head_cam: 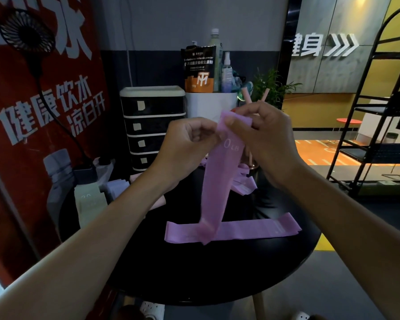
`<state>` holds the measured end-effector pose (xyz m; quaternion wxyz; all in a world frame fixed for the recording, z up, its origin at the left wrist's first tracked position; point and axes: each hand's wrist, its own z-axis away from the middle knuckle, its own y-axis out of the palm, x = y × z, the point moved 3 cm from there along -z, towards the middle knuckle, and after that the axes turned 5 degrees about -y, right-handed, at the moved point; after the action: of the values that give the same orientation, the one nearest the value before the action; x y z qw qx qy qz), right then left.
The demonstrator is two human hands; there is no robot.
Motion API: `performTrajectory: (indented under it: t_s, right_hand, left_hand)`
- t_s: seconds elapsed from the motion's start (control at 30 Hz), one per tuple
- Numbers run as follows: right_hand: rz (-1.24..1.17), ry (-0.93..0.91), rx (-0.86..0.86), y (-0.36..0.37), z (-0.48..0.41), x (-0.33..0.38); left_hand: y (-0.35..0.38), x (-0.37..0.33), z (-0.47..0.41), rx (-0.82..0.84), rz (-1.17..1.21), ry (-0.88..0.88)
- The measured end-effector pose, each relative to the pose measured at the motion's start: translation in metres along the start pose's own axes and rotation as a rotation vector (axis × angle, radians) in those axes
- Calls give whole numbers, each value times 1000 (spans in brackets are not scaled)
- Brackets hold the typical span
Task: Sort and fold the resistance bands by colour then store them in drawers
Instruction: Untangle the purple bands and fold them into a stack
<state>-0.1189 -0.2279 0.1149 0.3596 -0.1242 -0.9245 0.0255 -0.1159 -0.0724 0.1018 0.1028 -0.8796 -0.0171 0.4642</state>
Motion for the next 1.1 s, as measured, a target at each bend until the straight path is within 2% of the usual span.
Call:
performTrajectory:
  t_s: [0.07,0.13,0.2,0.33,0.5,0.57,0.7,0.83,1.1]
  right_hand:
    - [-29,95,22,2,2,-5]
    - [-109,178,148,7,8,-11]
    - [-149,215,281,13,18,-19]
    - [-218,280,406,16,35,-27]
    - [-276,347,428,17,42,-33]
    - [-351,413,439,16,46,-36]
    - [-482,549,587,12,58,-41]
    - [-511,632,638,4,71,-52]
    - [-465,721,563,-34,83,-76]
  left_hand:
    - [-2,-1,-2,-47,15,-8]
    - [-4,0,-3,-100,43,-19]
    - [-5,1,-4,-145,66,-25]
    - [-7,6,-4,-192,76,-108]
    - [-11,10,-3,-185,93,-192]
    - [-13,11,-3,-225,103,-194]
    - [-24,18,-2,-330,159,-236]
    - [-38,33,-1,-412,157,-278]
    - [-57,63,23,-473,84,-275]
